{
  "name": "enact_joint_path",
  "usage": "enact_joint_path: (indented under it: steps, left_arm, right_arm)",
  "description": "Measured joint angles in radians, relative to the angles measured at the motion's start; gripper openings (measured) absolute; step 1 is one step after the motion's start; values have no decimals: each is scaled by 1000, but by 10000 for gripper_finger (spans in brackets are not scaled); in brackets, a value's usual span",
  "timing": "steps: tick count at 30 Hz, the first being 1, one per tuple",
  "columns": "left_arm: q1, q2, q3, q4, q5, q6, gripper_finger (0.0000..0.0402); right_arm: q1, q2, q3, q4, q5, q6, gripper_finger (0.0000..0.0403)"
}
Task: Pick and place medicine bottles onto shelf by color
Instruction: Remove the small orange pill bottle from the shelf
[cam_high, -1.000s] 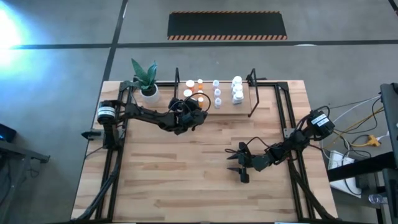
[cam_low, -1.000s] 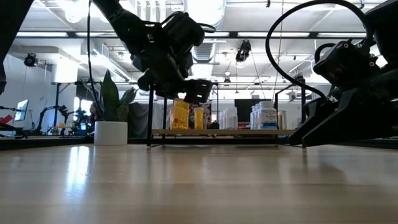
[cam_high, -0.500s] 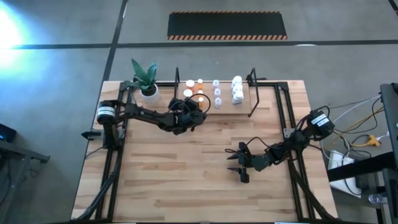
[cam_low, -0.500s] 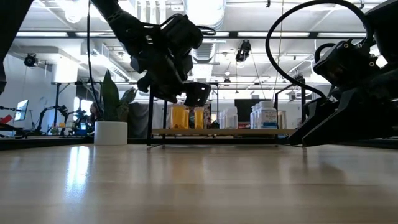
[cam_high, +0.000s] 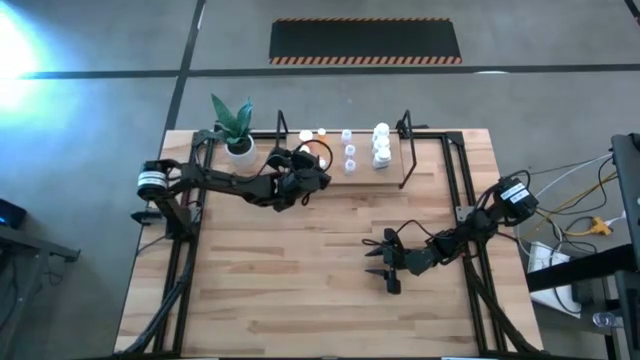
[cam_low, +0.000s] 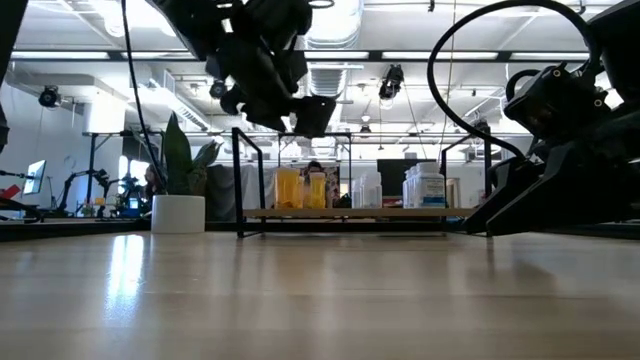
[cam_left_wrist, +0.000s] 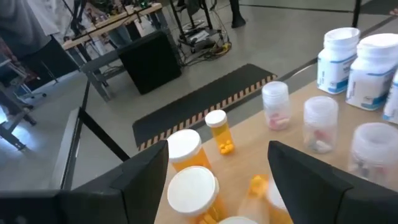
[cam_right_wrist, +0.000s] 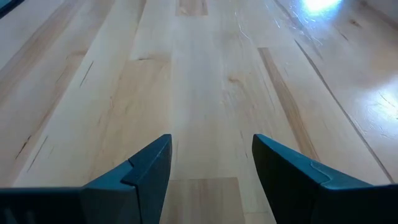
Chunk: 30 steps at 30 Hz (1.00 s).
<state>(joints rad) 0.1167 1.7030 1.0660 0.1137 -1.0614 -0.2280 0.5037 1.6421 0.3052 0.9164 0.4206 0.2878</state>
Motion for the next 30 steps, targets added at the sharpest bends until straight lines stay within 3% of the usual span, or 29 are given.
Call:
enact_joint_path:
  steps: [4,8,11,17,23,30]
  left_arm:
    - [-27,-6,6,-2,2,2,259]
    - [-80,-31,33,0,89,60,258]
    - [-147,-58,41,0,140,86,258]
    - [-315,-112,16,-97,143,60,258]
    - [-432,-120,-80,-331,141,-307,257]
    - [-462,-143,-274,-518,199,-734,257]
  right_arm:
    - [0,0,0,-1,0,0,215]
    - [0,-2,0,-8,0,24,215]
    - [0,-13,0,-40,-1,63,215]
    - [-5,-95,-1,-199,-8,171,215]
    - [-59,-270,48,-445,-87,149,215]
    - [-264,-348,377,-1020,-88,-129,214]
